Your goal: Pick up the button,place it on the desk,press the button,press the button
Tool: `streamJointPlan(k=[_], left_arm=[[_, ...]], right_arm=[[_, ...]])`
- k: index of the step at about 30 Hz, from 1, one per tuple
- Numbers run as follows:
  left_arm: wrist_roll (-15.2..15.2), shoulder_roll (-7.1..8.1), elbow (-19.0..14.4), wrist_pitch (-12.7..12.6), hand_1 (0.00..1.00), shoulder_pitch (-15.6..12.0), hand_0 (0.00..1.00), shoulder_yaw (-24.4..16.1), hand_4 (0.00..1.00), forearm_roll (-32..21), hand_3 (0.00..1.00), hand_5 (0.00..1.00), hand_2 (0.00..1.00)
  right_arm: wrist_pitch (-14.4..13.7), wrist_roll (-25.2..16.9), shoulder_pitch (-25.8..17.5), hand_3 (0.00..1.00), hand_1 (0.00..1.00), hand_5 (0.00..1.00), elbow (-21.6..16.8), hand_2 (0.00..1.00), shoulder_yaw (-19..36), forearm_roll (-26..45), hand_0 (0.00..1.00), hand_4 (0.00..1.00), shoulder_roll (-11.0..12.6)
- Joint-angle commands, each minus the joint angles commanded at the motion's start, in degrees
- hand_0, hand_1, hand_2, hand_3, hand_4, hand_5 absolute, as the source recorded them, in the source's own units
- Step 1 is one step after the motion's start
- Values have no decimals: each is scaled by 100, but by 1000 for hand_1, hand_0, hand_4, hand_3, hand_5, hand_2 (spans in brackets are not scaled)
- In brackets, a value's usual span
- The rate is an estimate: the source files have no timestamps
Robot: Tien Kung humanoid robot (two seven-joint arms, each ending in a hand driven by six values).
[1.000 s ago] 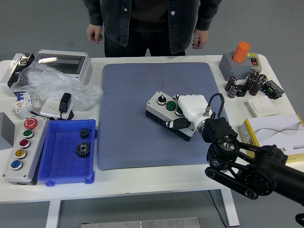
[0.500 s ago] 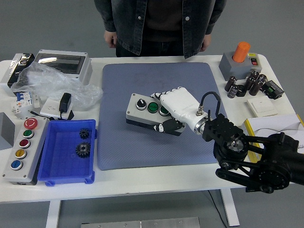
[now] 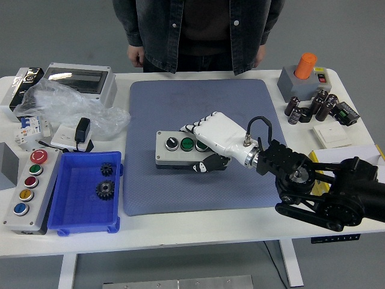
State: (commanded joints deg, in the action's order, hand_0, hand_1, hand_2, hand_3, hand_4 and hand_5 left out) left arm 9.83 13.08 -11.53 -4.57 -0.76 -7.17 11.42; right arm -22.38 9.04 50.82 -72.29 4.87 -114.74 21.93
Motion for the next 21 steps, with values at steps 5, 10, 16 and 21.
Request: streamJointPlan(k=[5,10,16,21], left_arm=[[-3,4,-3,-3,690,3,671,-7,609,15,643,377,625],[-4,4,-6,-3,691,3,672,-12,609,28,643,379,626],[-7,6,-9,-3,691,4,672,-26,608,41,643,379,625],[-7,9,-10,-2,691,5,671,-30,607,47,643,379,626]], right_arm=[[-25,-103,14,388,593,7,277,457,-92,115,560,512,-80],[-7,-121,11,391,599,7,454,465,-99,249,563,505,-124],[26,-124,14,398,605,3,551,469,-126,289,560,517,-140],[63,-127,7,397,608,2,591,474,-132,309,564,523,-151]])
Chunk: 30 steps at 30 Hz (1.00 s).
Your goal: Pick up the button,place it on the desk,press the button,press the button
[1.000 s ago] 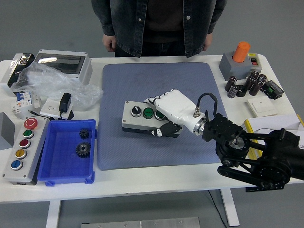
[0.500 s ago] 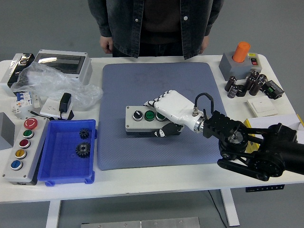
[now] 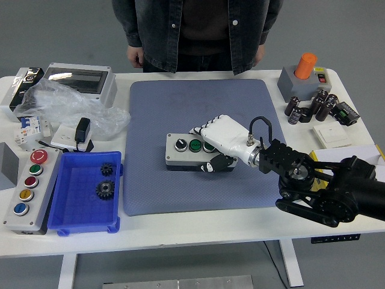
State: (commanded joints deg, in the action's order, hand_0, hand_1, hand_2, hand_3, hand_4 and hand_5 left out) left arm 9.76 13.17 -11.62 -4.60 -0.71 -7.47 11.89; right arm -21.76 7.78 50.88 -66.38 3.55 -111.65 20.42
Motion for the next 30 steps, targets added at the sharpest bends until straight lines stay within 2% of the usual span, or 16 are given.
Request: streamJointPlan(k=[5,6,11,12,17,18,23,24,28,30], left_arm=[[-2,-3,-2,2,691,6,671,-8,607,6,643,379,626],[-2,-3,-1,2,691,7,671,-6,605,4,643,379,626],[-9,5,0,-1,691,13,671,-17,605,11,643,379,626],[-11,5,0,-3,690,14,671,-19,604,12,643,378,626],[-21,3,-1,-5,690,14,671,-26,604,17,643,378,626],[-25,2,-1,-7,690,14,670,-26,604,16,642,378,625],[-44,4,-1,-17,690,15,670,-26,604,15,642,378,625],[-45,4,-1,-17,689,17,670,-24,603,14,640,379,623],[-43,4,-2,-13,689,22,670,-20,603,15,640,379,623],[-40,4,-1,-9,689,23,669,-17,601,16,639,377,621]], right_arm=[[34,-104,-4,397,608,2,28,474,75,97,564,523,-1],[62,-128,-3,397,612,2,27,532,101,108,562,533,-2],[187,-179,0,397,612,2,2,532,170,126,562,533,-10],[207,-183,-2,454,641,2,-2,627,180,125,569,546,-12],[273,-182,-6,454,641,2,-10,627,183,119,569,546,-24],[278,-179,-8,707,666,137,-7,686,177,116,667,702,-25],[289,-172,-14,707,666,137,3,686,149,105,667,702,-30],[293,-168,-13,768,712,144,2,747,147,101,746,767,-30],[313,-161,-7,768,712,144,-6,747,155,88,746,767,-29],[331,-158,-5,784,717,170,-12,752,167,83,755,797,-28]])
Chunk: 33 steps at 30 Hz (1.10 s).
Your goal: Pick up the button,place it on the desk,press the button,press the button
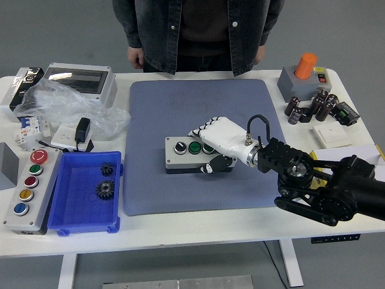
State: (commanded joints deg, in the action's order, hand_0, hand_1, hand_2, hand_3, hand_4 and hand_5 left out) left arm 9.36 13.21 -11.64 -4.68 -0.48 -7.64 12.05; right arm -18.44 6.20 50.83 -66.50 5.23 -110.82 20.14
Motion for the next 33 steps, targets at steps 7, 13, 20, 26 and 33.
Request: streamJointPlan(k=[7,13,20,26,33], left_arm=[[5,-2,1,9,688,4,669,-1,599,13,638,377,620],[9,-6,2,21,687,2,669,1,597,22,636,377,619],[-7,-9,4,12,687,2,669,8,594,9,634,378,619],[-21,-14,4,-6,688,1,666,4,589,16,632,379,614],[-29,-19,2,-14,688,-7,666,-18,585,52,632,377,614]], right_arm=[[71,21,0,790,722,167,-7,757,32,8,760,803,1],[123,34,-1,825,729,213,5,776,47,45,761,867,-6],[158,52,2,835,731,282,18,788,70,157,761,946,-13],[224,96,17,848,733,363,-8,792,86,318,761,998,-16],[314,173,31,836,735,425,-52,788,121,788,752,998,-4]])
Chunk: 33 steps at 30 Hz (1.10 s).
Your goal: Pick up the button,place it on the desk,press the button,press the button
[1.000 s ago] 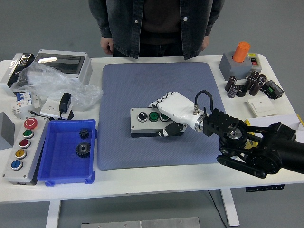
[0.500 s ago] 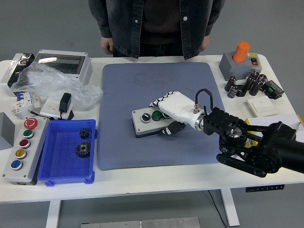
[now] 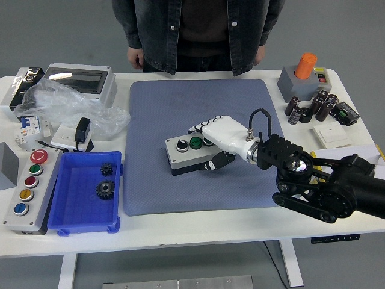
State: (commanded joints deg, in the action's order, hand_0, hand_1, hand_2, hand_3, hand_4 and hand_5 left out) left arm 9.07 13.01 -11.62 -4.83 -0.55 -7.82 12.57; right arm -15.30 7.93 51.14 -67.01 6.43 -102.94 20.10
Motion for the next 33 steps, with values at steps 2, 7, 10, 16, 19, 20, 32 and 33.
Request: streamJointPlan(k=[2,7,10,16,19,20,32,33], left_arm=[[-3,1,0,-2,688,-3,666,-3,585,5,632,377,614],[-14,0,-1,-8,688,-3,665,-13,582,16,631,379,613],[-23,-1,-1,-11,689,-2,665,-10,578,19,631,379,614],[-35,-7,-5,-14,688,-8,664,-15,571,39,632,384,615],[-39,-10,-8,-17,688,-8,664,-28,571,59,632,384,615],[-40,-11,-8,-18,688,-8,664,-31,571,64,632,384,615],[-46,-19,-8,-17,691,-16,665,-42,570,76,632,385,616],[-47,-19,-8,-17,691,-16,664,-47,569,79,633,385,618]], right_arm=[[36,32,-2,836,735,425,-5,788,4,136,752,998,3],[111,99,-8,837,736,515,-9,790,17,422,746,998,13],[132,138,-7,840,735,666,-15,793,22,479,737,998,21],[147,220,-7,837,734,747,-21,794,20,482,732,998,30],[156,279,-10,837,734,747,-34,794,27,478,732,998,36],[158,302,-11,837,734,747,-42,794,29,477,732,998,40],[234,682,-39,838,727,757,-219,794,90,436,659,998,194],[244,710,-44,840,720,767,-230,792,91,438,607,998,210]])
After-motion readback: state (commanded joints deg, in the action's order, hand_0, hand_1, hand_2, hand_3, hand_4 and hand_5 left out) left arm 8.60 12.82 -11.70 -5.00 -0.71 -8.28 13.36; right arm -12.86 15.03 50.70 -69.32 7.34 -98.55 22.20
